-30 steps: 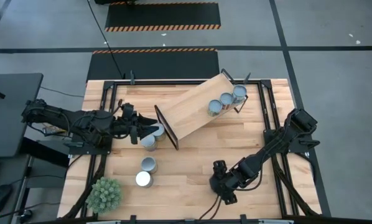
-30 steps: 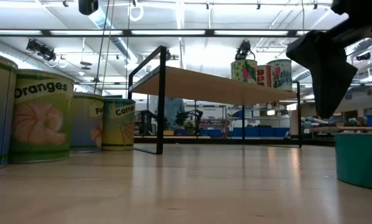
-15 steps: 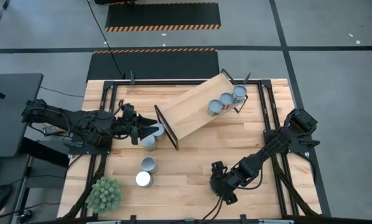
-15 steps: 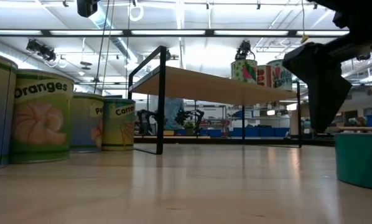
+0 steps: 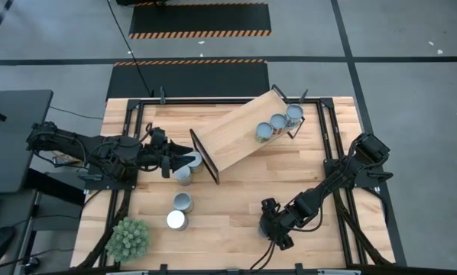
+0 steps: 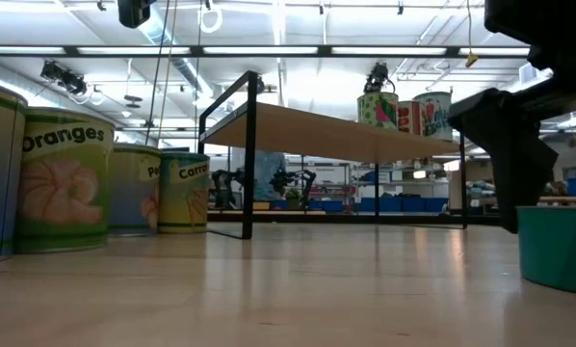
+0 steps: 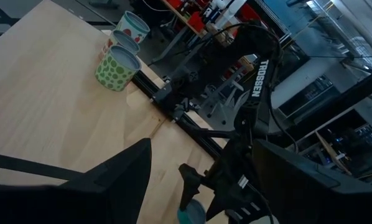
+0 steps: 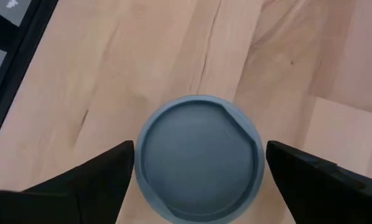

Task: Pick and place cans onto a shelf
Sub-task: Put the canned tuna on the shelf

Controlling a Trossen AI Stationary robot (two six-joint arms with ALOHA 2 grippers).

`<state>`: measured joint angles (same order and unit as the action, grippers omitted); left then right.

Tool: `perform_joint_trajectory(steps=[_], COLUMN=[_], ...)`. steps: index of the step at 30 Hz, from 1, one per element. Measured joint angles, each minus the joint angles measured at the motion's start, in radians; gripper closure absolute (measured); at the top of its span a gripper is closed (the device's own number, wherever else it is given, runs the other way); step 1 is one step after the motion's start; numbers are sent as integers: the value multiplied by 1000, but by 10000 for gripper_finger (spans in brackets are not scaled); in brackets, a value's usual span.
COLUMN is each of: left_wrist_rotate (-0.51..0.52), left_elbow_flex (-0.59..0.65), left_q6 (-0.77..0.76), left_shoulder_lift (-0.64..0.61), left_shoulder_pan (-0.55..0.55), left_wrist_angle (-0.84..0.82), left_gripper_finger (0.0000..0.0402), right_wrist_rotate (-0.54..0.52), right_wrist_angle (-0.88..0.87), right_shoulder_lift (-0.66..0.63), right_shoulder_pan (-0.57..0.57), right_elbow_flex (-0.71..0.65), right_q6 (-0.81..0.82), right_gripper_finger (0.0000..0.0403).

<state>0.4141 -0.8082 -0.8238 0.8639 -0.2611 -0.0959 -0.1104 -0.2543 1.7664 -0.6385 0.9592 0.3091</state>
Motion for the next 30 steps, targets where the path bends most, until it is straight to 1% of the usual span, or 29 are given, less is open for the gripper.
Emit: perform_joint_trajectory(steps=[4, 9, 12, 15, 18, 23, 26, 30], left_wrist_rotate=[1, 11, 13, 37, 38, 37, 37, 37], left_elbow_flex=[0, 0, 0, 0, 0, 0, 0, 0], left_q6=[0, 25, 36, 44, 67, 83, 122, 137], left_shoulder_lift=[0, 0, 0, 0, -1, -3, -3, -3], left_shoulder_pan=[0, 0, 0, 0, 0, 0, 0, 0], left_wrist_angle=[-10, -10, -10, -9, -9, -8, -7, -7], left_gripper_finger=[115, 115, 115, 115, 115, 115, 115, 115], right_wrist_rotate=[-20, -20, -19, -15, -1, -1, -1, 3], right_wrist_angle=[0, 2, 3, -3, -28, -142, -194, -239], right_shoulder_lift=[0, -1, -1, -1, -1, -1, -2, -20], right_shoulder_pan=[10, 30, 39, 53, 72, 116, 144, 187], right_elbow_flex=[0, 0, 0, 7, 24, 89, 125, 159], right_q6=[-6, -6, -6, -6, -28, -69, -112, -155], right_gripper_finger=[55, 101, 121, 124, 123, 123, 123, 123])
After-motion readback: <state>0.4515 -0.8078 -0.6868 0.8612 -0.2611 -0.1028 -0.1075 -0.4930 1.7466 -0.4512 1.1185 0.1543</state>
